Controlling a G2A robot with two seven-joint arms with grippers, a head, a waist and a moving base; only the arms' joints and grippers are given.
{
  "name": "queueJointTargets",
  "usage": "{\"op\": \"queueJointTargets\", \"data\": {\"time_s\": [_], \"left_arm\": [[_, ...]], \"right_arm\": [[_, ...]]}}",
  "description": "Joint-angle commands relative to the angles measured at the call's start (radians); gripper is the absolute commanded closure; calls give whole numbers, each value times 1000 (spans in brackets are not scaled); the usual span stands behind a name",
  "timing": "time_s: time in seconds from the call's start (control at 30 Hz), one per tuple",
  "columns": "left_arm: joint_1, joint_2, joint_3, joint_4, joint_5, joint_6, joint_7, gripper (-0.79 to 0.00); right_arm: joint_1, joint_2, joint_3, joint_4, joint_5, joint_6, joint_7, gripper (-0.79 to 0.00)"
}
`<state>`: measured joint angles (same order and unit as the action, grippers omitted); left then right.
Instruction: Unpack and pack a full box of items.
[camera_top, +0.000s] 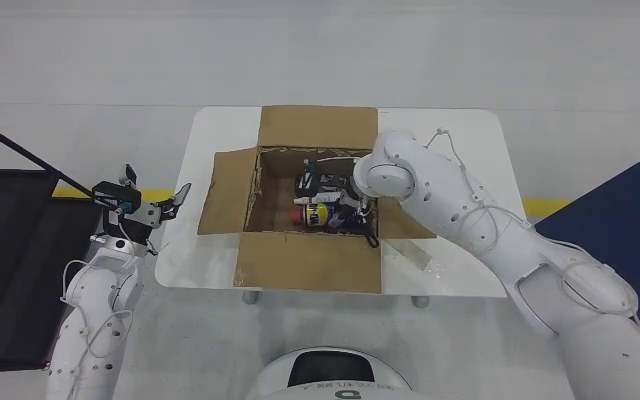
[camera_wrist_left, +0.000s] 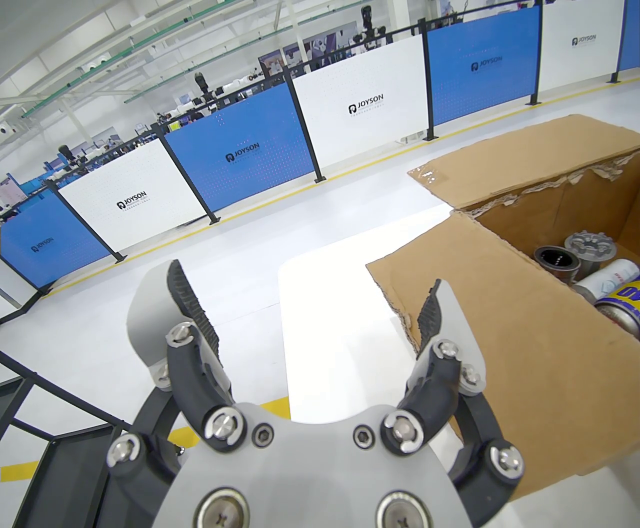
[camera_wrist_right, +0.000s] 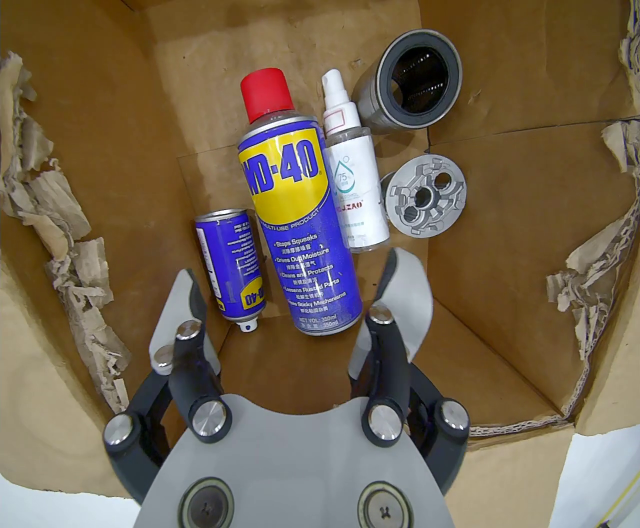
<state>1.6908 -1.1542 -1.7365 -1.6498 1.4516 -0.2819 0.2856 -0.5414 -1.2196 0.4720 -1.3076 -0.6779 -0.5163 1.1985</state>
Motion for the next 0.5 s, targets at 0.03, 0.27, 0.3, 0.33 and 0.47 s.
{"op": "queueJointTargets", "data": {"time_s": [0.03, 0.27, 0.3, 0.33, 0.47], "left_arm": [[0, 0, 0, 0, 0, 0, 0, -785], [0, 0, 0, 0, 0, 0, 0, -785], [0, 0, 0, 0, 0, 0, 0, -785], [0, 0, 0, 0, 0, 0, 0, -785], [0, 0, 0, 0, 0, 0, 0, -785]], "right_arm": [[0, 0, 0, 0, 0, 0, 0, -785], [-6, -22, -13, 50, -90, 77, -126, -748], [1, -30, -21, 70, -92, 65, -137, -591], [8, -39, -30, 91, -91, 52, -145, -486], [37, -75, -63, 164, -51, -36, -156, -391]]}}
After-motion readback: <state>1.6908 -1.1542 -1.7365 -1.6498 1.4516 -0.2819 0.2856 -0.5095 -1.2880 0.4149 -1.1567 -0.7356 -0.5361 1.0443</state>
